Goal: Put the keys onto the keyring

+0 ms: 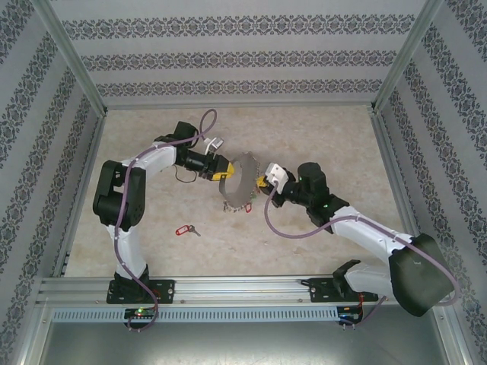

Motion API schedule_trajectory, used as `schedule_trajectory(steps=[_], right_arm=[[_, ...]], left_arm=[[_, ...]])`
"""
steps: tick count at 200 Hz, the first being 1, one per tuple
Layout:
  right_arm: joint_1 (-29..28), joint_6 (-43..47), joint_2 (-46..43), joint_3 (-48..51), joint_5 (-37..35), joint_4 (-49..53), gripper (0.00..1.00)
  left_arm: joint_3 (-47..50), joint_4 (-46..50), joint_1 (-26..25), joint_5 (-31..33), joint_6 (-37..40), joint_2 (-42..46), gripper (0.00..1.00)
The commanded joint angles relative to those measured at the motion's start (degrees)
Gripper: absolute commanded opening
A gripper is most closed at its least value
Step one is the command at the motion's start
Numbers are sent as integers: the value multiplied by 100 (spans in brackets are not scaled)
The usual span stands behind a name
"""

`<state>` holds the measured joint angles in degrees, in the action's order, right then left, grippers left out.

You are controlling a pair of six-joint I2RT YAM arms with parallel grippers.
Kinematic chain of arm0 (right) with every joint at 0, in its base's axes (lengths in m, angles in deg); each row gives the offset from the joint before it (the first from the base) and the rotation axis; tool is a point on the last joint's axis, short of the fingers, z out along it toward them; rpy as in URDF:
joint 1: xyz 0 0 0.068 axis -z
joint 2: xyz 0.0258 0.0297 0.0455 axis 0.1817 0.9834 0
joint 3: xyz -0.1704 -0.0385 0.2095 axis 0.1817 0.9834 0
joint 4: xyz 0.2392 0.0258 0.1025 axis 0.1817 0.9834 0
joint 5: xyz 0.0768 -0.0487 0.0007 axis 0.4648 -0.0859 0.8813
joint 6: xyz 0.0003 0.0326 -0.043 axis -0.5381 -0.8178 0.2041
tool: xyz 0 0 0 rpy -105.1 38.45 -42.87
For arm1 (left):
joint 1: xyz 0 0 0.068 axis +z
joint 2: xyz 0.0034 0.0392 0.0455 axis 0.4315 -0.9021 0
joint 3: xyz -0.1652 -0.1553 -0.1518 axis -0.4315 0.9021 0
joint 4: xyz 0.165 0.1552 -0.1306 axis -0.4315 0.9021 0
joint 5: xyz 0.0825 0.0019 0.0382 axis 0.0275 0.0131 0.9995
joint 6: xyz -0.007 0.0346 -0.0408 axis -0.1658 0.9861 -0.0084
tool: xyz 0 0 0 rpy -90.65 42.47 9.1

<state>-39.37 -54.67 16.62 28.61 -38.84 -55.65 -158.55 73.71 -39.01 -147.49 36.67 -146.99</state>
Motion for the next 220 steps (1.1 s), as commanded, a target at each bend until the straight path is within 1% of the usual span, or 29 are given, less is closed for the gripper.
schedule_trajectory(steps=[1,17,37,38,42,44,62,79,105,124,137,153,175,185,193,209,220], right_arm=[[218,380,153,-467,699,624,0],[279,644,352,-802,836,1204,0],[361,1030,565,-1146,859,1818,0],[360,1047,569,-1156,860,1837,0],[382,1097,602,-1189,858,1897,0],[391,1115,612,-1205,860,1923,0],[488,1235,697,-1265,866,2033,0],[567,1332,814,-1317,864,2182,0],[656,1395,932,-1350,948,2282,0],[713,1442,953,-1403,1200,2401,0],[775,1469,928,-1375,1433,2363,0],[892,1411,957,-1324,1698,2236,0],[987,1403,1063,-1366,1877,2237,0],[1022,1345,1096,-1385,2005,2218,0],[1033,1297,1101,-1385,2104,2185,0],[1061,1190,1073,-1342,2281,2085,0],[1071,1100,1062,-1300,2421,1994,0]], left_arm=[[-45,-511,-33,-92,-7,-37,53],[-25,-789,-26,12,-51,86,58],[-15,-853,47,293,-7,224,66],[-16,-853,50,302,-5,227,66],[-16,-859,80,331,-13,230,75],[-10,-868,97,354,-12,230,77],[89,-1040,239,474,-158,268,81],[240,-1229,329,602,-249,378,82],[390,-1213,379,810,-53,545,81],[552,-1269,357,1255,21,731,79],[883,-1934,250,1304,-158,964,78],[1437,-2992,-9,1611,-167,1298,78],[2271,-4761,-451,1794,389,1608,78],[2463,-5272,-623,1835,726,1645,78],[2440,-5327,-760,1814,1005,1601,78],[2111,-4899,-945,1506,1655,1464,77],[1985,-4827,-1047,1376,1995,1377,76]])
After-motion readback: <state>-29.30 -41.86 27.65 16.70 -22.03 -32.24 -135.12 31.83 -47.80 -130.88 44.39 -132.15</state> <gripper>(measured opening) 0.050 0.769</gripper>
